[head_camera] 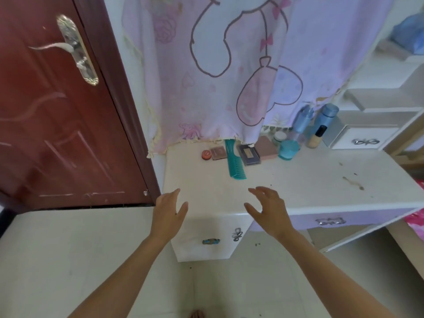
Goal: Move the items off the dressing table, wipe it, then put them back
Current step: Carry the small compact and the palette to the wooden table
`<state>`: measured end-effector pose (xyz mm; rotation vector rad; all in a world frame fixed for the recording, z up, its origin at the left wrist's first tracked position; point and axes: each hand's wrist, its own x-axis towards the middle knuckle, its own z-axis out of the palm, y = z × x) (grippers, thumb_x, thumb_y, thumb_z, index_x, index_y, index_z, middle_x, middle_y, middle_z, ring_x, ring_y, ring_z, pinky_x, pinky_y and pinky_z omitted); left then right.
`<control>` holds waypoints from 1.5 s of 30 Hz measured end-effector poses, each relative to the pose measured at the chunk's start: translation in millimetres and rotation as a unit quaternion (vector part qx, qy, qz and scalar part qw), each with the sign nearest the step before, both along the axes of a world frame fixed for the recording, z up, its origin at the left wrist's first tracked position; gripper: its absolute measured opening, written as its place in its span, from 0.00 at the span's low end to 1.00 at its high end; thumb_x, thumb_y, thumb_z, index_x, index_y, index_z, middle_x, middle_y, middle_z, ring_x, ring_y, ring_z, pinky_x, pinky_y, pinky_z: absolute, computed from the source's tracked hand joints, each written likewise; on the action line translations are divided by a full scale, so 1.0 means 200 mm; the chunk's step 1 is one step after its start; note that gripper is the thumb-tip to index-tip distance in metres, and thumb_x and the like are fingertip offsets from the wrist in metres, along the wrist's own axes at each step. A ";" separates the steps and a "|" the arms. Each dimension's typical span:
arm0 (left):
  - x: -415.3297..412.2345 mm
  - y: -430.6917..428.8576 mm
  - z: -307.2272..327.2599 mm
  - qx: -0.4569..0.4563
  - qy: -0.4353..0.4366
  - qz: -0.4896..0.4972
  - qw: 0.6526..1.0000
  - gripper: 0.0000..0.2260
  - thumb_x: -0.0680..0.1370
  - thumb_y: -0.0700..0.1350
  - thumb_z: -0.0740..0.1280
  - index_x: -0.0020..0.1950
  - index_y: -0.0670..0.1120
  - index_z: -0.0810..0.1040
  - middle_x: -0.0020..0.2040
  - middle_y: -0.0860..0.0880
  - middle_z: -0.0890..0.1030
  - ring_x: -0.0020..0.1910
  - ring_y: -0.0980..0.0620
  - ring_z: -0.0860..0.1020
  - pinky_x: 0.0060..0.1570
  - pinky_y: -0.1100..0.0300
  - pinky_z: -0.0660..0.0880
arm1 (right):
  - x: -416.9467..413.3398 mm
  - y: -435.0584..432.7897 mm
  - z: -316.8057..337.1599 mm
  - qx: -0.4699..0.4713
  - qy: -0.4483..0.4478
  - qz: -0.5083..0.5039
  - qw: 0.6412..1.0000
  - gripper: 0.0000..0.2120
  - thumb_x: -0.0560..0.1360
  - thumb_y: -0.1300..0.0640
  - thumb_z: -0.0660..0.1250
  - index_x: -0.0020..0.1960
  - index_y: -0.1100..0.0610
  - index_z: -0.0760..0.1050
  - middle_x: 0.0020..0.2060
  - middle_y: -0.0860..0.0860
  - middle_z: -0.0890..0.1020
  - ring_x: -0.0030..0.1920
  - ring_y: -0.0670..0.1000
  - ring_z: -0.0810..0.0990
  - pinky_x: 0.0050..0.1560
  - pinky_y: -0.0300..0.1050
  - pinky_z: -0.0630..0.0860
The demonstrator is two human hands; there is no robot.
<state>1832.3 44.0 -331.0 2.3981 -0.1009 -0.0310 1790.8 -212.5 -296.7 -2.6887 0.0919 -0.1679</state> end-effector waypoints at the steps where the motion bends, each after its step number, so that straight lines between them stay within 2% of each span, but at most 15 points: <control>1: 0.03 -0.01 -0.03 0.002 0.010 -0.002 1.000 0.22 0.79 0.46 0.60 0.71 0.41 0.63 0.68 0.42 0.70 0.70 0.44 0.60 0.67 0.52 0.59 | 0.03 0.00 -0.05 -0.006 0.025 0.009 1.000 0.22 0.74 0.49 0.65 0.66 0.54 0.70 0.66 0.56 0.71 0.67 0.55 0.66 0.62 0.50 0.64; 5: 0.12 -0.06 -0.14 0.010 0.043 0.009 0.999 0.22 0.79 0.46 0.60 0.71 0.42 0.63 0.68 0.43 0.70 0.70 0.46 0.61 0.66 0.55 0.59 | 0.21 -0.03 -0.19 -0.033 0.100 0.042 0.994 0.24 0.75 0.45 0.61 0.69 0.50 0.65 0.69 0.52 0.67 0.70 0.51 0.62 0.64 0.47 0.61; 12: 0.49 -0.15 -0.14 0.051 0.058 0.056 0.995 0.22 0.79 0.46 0.60 0.72 0.43 0.62 0.69 0.44 0.69 0.69 0.46 0.62 0.66 0.55 0.61 | 0.70 -0.10 -0.23 -0.040 0.102 0.100 0.989 0.24 0.75 0.44 0.61 0.68 0.51 0.65 0.68 0.53 0.68 0.67 0.53 0.66 0.62 0.45 0.65; 19: 0.76 -0.38 -0.14 0.059 0.065 0.081 0.993 0.23 0.78 0.46 0.61 0.72 0.44 0.62 0.68 0.45 0.69 0.68 0.47 0.63 0.64 0.56 0.63 | 1.02 -0.18 -0.34 -0.017 0.140 0.153 0.978 0.25 0.75 0.44 0.60 0.69 0.51 0.63 0.70 0.52 0.64 0.69 0.51 0.61 0.67 0.47 0.60; 25: 0.80 -0.48 -0.23 0.106 0.124 0.043 0.986 0.24 0.79 0.48 0.60 0.73 0.45 0.59 0.71 0.48 0.65 0.69 0.49 0.61 0.66 0.58 0.62 | 1.13 -0.17 -0.43 -0.026 0.151 0.174 0.973 0.26 0.75 0.43 0.59 0.71 0.51 0.61 0.71 0.50 0.62 0.71 0.50 0.57 0.68 0.47 0.56; 32: 1.06 -0.50 -0.21 0.145 0.111 -0.013 0.983 0.29 0.76 0.48 0.63 0.74 0.48 0.55 0.75 0.50 0.58 0.71 0.49 0.58 0.66 0.59 0.61 | 1.29 -0.10 -0.43 -0.033 0.148 0.168 0.974 0.31 0.75 0.43 0.59 0.73 0.49 0.53 0.74 0.51 0.54 0.74 0.52 0.51 0.72 0.49 0.50; 37: 1.15 -0.52 -0.24 0.194 0.098 -0.083 0.973 0.30 0.76 0.48 0.61 0.75 0.50 0.51 0.76 0.54 0.53 0.72 0.50 0.56 0.66 0.58 0.60 | 1.42 -0.07 -0.44 -0.046 0.178 0.204 0.961 0.34 0.73 0.45 0.63 0.73 0.48 0.52 0.75 0.52 0.51 0.75 0.53 0.49 0.73 0.50 0.47; 41: 1.14 -0.50 -0.26 0.223 0.073 -0.116 0.965 0.23 0.77 0.47 0.58 0.72 0.51 0.61 0.75 0.56 0.57 0.71 0.51 0.56 0.64 0.59 0.60 | 1.44 -0.04 -0.48 -0.070 0.197 0.220 0.953 0.35 0.72 0.44 0.64 0.73 0.49 0.51 0.75 0.51 0.50 0.75 0.53 0.48 0.73 0.50 0.45; 45: 1.14 -0.48 -0.26 0.221 0.033 -0.095 0.970 0.18 0.77 0.46 0.58 0.68 0.50 0.68 0.69 0.54 0.67 0.67 0.53 0.63 0.59 0.61 0.62 | 1.44 -0.04 -0.49 -0.070 0.185 0.219 0.956 0.32 0.72 0.44 0.63 0.72 0.50 0.55 0.75 0.51 0.51 0.74 0.52 0.49 0.73 0.50 0.45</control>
